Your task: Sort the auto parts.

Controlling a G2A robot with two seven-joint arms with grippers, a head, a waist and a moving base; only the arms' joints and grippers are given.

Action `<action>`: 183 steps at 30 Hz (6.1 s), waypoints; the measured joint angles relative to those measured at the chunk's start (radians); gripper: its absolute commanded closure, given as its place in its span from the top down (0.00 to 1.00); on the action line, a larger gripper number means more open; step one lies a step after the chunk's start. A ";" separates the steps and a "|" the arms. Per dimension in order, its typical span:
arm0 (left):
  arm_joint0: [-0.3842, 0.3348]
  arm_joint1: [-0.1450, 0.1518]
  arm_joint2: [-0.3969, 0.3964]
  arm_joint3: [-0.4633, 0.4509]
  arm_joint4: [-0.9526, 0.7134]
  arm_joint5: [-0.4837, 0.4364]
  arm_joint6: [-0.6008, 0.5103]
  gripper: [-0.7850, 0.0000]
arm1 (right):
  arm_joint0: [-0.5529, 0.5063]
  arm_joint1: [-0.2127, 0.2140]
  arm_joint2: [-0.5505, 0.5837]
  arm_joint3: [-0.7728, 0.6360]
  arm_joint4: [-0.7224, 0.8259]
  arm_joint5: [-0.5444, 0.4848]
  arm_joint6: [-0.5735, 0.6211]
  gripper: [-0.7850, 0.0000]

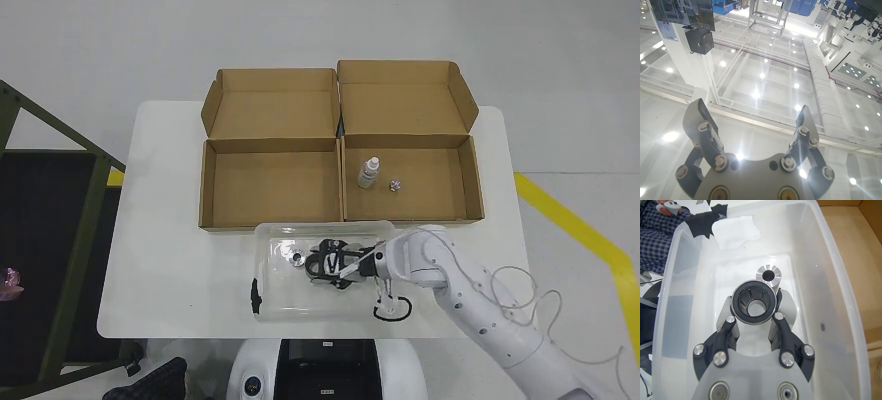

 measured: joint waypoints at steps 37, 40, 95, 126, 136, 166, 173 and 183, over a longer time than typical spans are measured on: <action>0.000 0.000 0.000 0.000 0.000 0.000 0.000 1.00 | -0.101 0.078 0.324 -0.329 0.310 0.003 -0.046 0.00; 0.000 0.000 0.000 0.000 0.000 0.000 0.000 1.00 | -0.110 0.084 0.362 -0.338 0.336 0.005 -0.054 0.00; 0.000 0.000 0.000 0.000 0.000 0.000 0.000 1.00 | -0.044 0.070 0.227 -0.276 0.232 0.225 -0.060 0.00; 0.000 0.000 0.000 0.000 0.000 0.000 0.000 1.00 | 0.227 -0.062 -0.089 0.060 0.094 0.529 0.064 0.01; 0.000 0.000 0.000 0.000 0.000 0.000 0.000 1.00 | 0.276 -0.099 -0.140 0.130 0.093 0.551 0.149 0.26; 0.000 0.000 0.000 0.000 0.000 0.000 0.000 1.00 | 0.268 -0.128 -0.101 0.091 0.036 0.537 0.232 1.00; 0.000 0.000 0.000 0.000 0.000 0.000 0.000 1.00 | 0.246 -0.119 -0.054 -0.007 0.011 0.514 0.216 1.00; 0.000 0.000 0.000 0.000 0.000 0.000 0.000 1.00 | 0.108 -0.091 -0.009 -0.218 -0.021 0.414 0.204 1.00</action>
